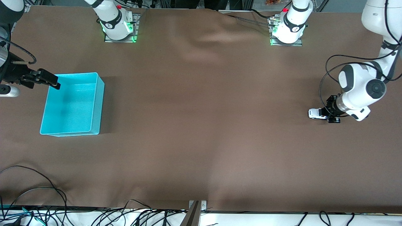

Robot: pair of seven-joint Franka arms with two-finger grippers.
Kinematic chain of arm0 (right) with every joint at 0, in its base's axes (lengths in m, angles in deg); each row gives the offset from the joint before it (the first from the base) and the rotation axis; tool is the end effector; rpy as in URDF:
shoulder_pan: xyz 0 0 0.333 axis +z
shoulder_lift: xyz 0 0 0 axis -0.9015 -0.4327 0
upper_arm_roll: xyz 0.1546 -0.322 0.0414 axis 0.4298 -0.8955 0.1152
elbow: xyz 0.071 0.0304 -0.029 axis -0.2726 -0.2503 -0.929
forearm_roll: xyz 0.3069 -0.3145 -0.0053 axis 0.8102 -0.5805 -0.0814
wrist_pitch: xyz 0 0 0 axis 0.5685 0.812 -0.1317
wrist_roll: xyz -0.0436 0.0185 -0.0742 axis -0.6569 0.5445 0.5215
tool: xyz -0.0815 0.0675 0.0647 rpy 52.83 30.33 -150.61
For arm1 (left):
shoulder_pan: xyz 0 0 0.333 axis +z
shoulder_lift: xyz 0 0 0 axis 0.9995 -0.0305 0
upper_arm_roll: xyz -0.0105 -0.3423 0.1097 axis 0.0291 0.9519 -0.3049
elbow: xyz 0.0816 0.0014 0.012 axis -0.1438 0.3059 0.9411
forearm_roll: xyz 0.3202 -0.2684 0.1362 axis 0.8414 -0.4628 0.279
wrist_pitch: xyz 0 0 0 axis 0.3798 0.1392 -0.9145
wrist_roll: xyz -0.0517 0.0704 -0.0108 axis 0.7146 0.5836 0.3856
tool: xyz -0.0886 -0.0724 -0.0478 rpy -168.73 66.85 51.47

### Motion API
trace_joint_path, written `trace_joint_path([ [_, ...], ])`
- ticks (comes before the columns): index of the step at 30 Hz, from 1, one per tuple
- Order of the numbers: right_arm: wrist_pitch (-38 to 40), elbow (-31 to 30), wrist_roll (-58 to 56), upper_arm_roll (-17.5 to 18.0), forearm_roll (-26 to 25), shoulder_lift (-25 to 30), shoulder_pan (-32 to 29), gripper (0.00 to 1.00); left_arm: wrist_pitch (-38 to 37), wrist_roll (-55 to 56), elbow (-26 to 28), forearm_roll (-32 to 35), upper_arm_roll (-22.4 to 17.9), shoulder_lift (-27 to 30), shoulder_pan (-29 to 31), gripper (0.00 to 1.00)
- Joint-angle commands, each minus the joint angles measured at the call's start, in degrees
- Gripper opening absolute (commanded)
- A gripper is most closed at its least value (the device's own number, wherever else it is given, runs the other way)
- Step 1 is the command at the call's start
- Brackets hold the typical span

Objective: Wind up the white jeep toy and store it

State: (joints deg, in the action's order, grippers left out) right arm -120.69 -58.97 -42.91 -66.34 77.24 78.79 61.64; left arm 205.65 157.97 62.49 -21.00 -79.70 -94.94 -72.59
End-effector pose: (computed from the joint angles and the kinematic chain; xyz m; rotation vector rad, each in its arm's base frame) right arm 0.6342 0.0029 0.6089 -3.1218 0.0487 0.0205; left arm 0.5912 0.1502 0.1971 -2.1909 -2.1165 0.0128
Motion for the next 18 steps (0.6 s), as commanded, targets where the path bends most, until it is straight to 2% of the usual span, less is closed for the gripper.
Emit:
trace_joint_path([
  [1, 0.93, 0.68, 0.20, -0.02, 0.08, 0.11, -0.09, 1.00, -12.90, -4.50, -7.89, 0.84, 0.26, 2.65, 1.39, 1.00],
  [7, 0.93, 0.68, 0.11, -0.11, 0.08, 0.20, -0.18, 1.00, -17.74, -8.46, -8.86, 0.75, 0.52, 7.13, 2.01, 1.00],
  [13, 0.85, 0.68, 0.28, -0.02, 0.08, 0.11, -0.18, 1.00, -19.50, -13.99, -9.03, 0.75, 0.70, 11.44, 1.74, 1.00],
  [18, 0.85, 0.68, 0.28, 0.07, 0.17, 0.11, -0.18, 1.00, -23.01, -19.88, -12.10, 0.66, 0.88, 12.76, 1.39, 1.00],
])
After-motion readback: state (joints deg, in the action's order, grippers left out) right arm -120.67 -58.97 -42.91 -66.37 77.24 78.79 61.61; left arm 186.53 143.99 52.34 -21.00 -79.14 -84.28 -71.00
